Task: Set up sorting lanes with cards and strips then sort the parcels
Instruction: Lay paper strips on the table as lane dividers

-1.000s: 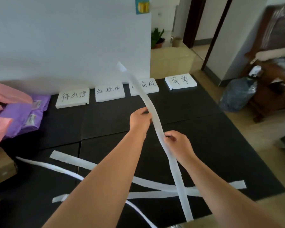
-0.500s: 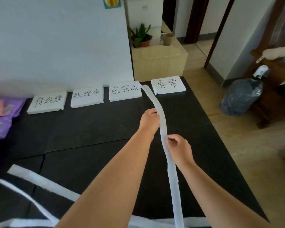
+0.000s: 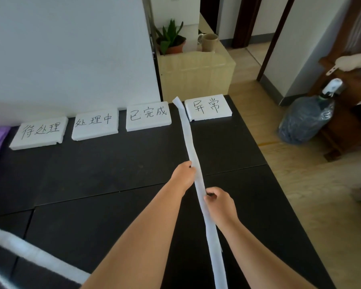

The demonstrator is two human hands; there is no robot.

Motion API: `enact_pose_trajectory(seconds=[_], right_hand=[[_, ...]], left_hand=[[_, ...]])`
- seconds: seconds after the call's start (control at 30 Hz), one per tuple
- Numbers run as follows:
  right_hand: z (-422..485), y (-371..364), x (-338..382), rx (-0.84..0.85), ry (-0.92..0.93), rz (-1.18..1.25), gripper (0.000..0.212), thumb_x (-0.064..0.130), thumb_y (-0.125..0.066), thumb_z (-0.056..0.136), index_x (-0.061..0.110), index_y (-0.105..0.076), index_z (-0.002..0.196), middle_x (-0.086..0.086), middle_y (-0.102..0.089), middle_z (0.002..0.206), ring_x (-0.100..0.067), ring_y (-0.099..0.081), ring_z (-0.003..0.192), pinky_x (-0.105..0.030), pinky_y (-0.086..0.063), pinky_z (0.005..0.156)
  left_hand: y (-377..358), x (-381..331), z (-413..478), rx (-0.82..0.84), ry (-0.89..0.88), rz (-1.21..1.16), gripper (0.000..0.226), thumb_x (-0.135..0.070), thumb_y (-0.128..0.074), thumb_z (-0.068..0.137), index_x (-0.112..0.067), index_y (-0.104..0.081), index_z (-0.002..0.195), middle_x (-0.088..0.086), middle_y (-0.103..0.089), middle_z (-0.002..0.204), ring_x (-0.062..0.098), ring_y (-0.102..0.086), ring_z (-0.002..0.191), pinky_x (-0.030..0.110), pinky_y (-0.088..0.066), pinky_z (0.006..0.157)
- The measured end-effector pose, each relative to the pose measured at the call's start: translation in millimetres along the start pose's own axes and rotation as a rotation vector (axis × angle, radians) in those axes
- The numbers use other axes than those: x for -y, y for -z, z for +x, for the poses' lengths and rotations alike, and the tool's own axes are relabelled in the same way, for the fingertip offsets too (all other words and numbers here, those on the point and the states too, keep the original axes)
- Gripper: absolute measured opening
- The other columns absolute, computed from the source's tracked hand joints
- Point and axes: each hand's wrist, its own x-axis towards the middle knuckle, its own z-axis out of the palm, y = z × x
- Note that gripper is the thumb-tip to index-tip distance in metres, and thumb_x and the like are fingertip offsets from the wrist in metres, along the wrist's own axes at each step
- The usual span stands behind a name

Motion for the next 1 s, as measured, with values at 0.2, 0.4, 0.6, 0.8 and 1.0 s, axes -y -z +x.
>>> enact_pose_trajectory(seconds=[0.2,0.4,0.6,0.8,1.0], right_hand=[[10.3,-8.4,-6.1,0.028,-0.02,-0.081,0.035,0.027,-0.057,0.099,0.025,-0.056,0.134,0.013,-0.062,0.111,0.005,-0.055,0.068,-0.01,-0.039,0.052],[12.7,-5.8,-8.8,0.029,-0.031,-0.237,0.037,0.03,-0.055,0.1,0.027,-0.053,0.136,0.008,-0.06,0.122,-0.003,-0.059,0.08,-0.015,-0.043,0.058],[35.3,5.0,14.1,-0.075,0.134,-0.329,0.039,0.025,-0.056,0.099,0.026,-0.052,0.138,0.005,-0.055,0.134,-0.011,-0.054,0.12,-0.026,-0.051,0.087],[82.6,-0.4,37.8,-0.128,0.432,-0.487,0.044,0.022,-0.053,0.1,0.023,-0.048,0.144,0.005,-0.051,0.144,-0.016,-0.045,0.135,-0.036,-0.039,0.109],[118.0,-12.8,54.7,-0.208,0.562,-0.545,0.041,0.021,-0.056,0.099,0.018,-0.054,0.14,0.001,-0.058,0.14,-0.02,-0.052,0.13,-0.038,-0.042,0.107]], left_hand=[[12.2,11.6,11.7,-0.05,-0.106,0.305,0.047,-0.018,-0.044,0.104,-0.023,-0.038,0.15,0.001,-0.042,0.153,0.015,-0.054,0.123,0.022,-0.046,0.087],[18.7,18.8,23.1,-0.092,-0.124,0.368,0.047,-0.017,-0.045,0.104,-0.025,-0.039,0.15,0.0,-0.04,0.154,0.018,-0.048,0.133,0.026,-0.043,0.095],[30.5,21.1,41.7,-0.13,-0.168,0.407,0.047,-0.015,-0.044,0.104,-0.027,-0.039,0.15,-0.001,-0.041,0.153,0.019,-0.05,0.13,0.026,-0.043,0.089],[44.1,16.2,75.0,-0.177,-0.256,0.496,0.047,-0.014,-0.041,0.105,-0.026,-0.039,0.15,-0.004,-0.037,0.157,0.018,-0.042,0.138,0.035,-0.041,0.106],[53.6,3.2,118.3,-0.197,-0.327,0.538,0.048,-0.015,-0.041,0.105,-0.025,-0.037,0.152,-0.006,-0.033,0.159,0.017,-0.033,0.144,0.036,-0.037,0.111]])
